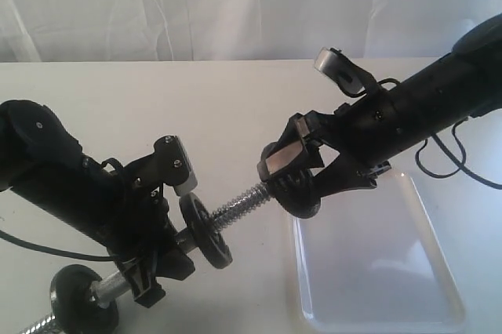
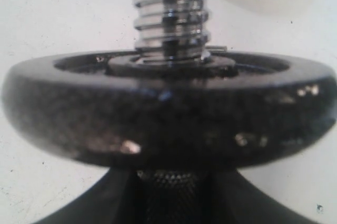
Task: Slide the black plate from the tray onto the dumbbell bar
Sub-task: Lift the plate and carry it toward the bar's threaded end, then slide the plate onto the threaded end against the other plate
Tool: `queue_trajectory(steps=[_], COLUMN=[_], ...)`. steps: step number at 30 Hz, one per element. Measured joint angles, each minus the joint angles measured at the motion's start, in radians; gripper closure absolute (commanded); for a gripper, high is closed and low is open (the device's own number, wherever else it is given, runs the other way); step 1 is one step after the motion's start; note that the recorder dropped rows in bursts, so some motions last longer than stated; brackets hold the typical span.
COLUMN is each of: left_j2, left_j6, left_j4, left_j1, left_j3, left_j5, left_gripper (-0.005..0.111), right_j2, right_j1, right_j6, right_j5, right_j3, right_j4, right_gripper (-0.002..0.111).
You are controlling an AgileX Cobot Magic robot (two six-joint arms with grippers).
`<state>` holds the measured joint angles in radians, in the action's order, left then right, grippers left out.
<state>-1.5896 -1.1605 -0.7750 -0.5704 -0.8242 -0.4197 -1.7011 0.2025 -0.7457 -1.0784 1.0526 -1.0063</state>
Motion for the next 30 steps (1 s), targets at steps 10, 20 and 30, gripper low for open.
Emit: queue_trajectory(steps=[10, 20, 30], left_j2=[0.000, 0.000, 0.000], left_j6=[-0.073, -0.119, -0.131], left_j4=[-0.055, -0.086, -0.086], left_j1=[0.000, 0.006, 0.010], left_j3=[0.004, 0.012, 0.015], left_j5=[-0.009, 0.002, 0.009], left_gripper=[0.107, 0.107, 0.107], right_j2=[-0.031, -0.115, -0.130], right_j1=[0.000, -0.012, -0.012], right_j6=[-0.023, -0.123, -0.136], right_j5=[-0.025, -0.083, -0.083], right_j3=[0.000, 0.000, 0.000], right_j4=[-0.031, -0.156, -0.175], right_gripper=[0.108, 0.108, 0.108])
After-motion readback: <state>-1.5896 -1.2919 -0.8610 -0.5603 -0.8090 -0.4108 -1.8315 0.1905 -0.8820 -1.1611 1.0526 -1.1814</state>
